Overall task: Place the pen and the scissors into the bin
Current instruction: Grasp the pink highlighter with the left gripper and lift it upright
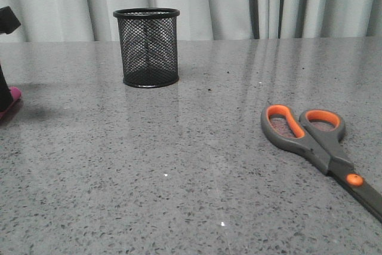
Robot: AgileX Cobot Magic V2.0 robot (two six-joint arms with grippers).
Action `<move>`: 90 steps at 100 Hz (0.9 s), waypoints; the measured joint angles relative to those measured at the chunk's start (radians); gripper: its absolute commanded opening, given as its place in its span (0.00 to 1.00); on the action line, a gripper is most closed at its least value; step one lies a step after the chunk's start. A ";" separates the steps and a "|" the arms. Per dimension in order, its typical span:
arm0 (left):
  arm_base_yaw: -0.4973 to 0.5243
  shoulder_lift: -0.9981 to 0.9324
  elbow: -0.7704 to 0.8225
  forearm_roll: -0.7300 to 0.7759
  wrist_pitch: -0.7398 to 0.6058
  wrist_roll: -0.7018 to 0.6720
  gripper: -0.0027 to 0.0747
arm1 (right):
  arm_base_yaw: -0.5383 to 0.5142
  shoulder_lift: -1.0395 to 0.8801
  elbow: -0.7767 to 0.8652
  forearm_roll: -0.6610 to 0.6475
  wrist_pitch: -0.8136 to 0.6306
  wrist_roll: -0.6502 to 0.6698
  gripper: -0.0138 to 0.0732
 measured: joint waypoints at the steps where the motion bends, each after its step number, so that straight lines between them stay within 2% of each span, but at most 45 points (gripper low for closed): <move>1: 0.000 0.002 0.000 0.003 -0.002 0.000 0.20 | 0.000 0.000 0.000 0.000 0.000 0.000 0.58; 19: -0.050 0.008 -0.008 0.075 -0.016 -0.003 0.01 | 0.000 0.000 0.000 0.008 0.000 0.000 0.58; 44: -0.104 0.014 -0.018 0.106 -0.053 -0.003 0.01 | 0.000 0.000 0.000 0.013 0.000 0.000 0.58; 55: -0.119 -0.007 -0.030 0.052 -0.135 0.033 0.01 | 0.000 0.000 0.000 0.013 0.021 0.000 0.58; 62: -0.130 -0.060 -0.038 -0.056 -0.258 0.111 0.01 | 0.000 0.000 0.000 0.013 0.035 0.000 0.58; 68: -0.151 -0.118 -0.043 -0.215 -0.405 0.213 0.01 | 0.000 0.000 0.000 0.013 0.042 0.000 0.58; 80: -0.218 -0.183 -0.054 -0.590 -0.674 0.520 0.01 | 0.000 0.000 0.000 0.013 0.047 0.000 0.58; 90: -0.276 -0.172 -0.066 -0.812 -0.788 0.771 0.01 | 0.000 0.000 0.000 0.013 0.045 0.000 0.58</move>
